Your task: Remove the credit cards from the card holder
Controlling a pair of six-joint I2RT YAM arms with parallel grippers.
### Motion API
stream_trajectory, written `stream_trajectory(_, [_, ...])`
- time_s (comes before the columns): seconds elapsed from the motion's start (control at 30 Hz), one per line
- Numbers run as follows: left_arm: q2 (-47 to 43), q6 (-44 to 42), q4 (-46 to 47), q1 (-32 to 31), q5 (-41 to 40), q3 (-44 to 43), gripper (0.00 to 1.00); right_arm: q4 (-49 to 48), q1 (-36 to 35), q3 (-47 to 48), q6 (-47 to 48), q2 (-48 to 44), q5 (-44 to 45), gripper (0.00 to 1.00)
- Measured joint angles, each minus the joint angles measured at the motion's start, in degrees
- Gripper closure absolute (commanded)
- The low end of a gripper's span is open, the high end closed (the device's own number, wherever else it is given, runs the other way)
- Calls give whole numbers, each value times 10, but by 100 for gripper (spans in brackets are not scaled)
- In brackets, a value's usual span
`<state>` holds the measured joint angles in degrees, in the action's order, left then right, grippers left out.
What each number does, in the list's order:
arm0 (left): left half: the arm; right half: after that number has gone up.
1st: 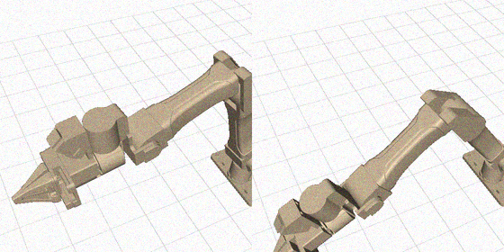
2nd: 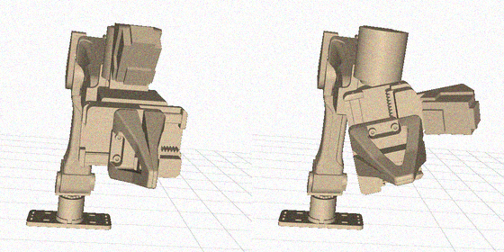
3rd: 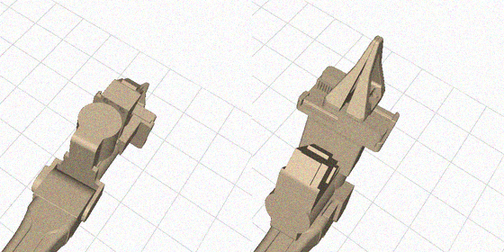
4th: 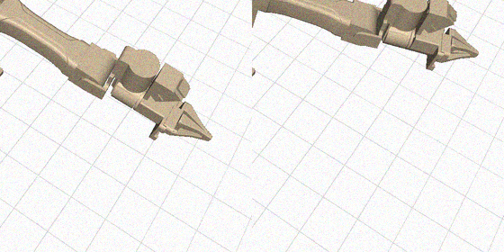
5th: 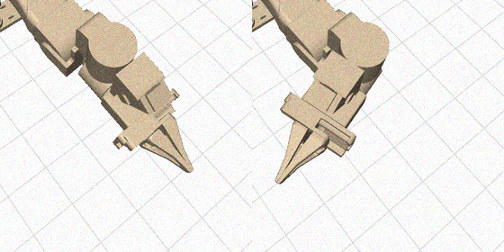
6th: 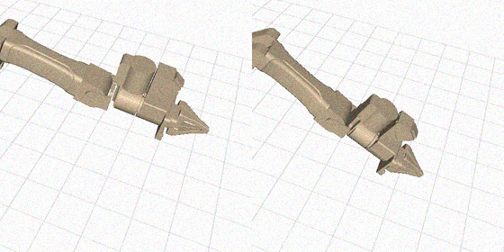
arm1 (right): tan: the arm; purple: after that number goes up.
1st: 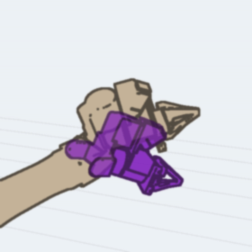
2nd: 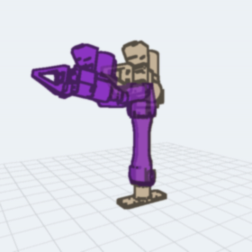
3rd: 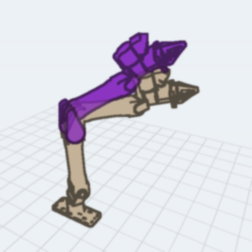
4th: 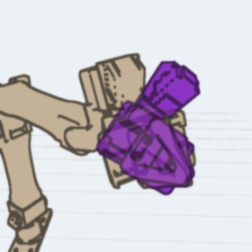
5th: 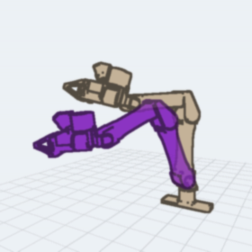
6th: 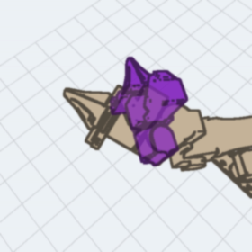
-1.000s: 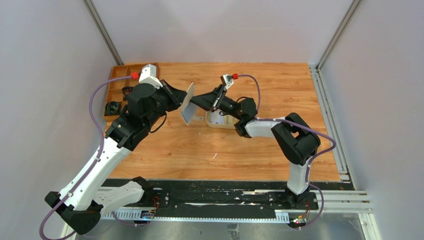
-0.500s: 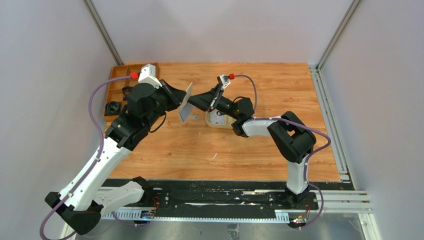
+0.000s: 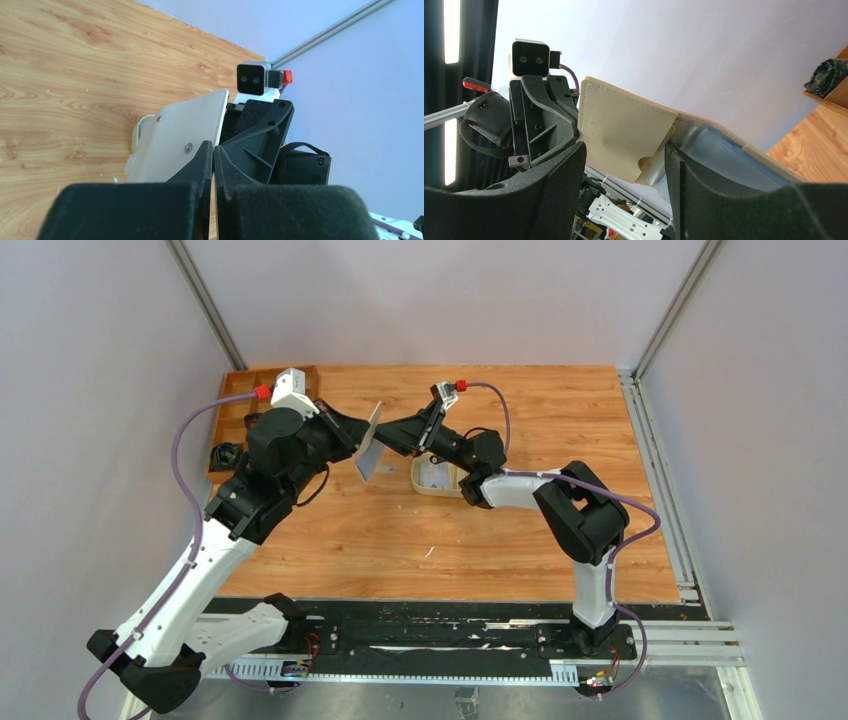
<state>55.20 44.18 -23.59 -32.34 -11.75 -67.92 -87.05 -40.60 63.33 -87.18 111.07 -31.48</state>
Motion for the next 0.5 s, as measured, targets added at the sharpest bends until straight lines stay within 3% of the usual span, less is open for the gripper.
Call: stream_trajectory(0.5, [-5, 0, 4, 0, -7, 0, 100, 7, -5, 10, -13, 1, -1, 45])
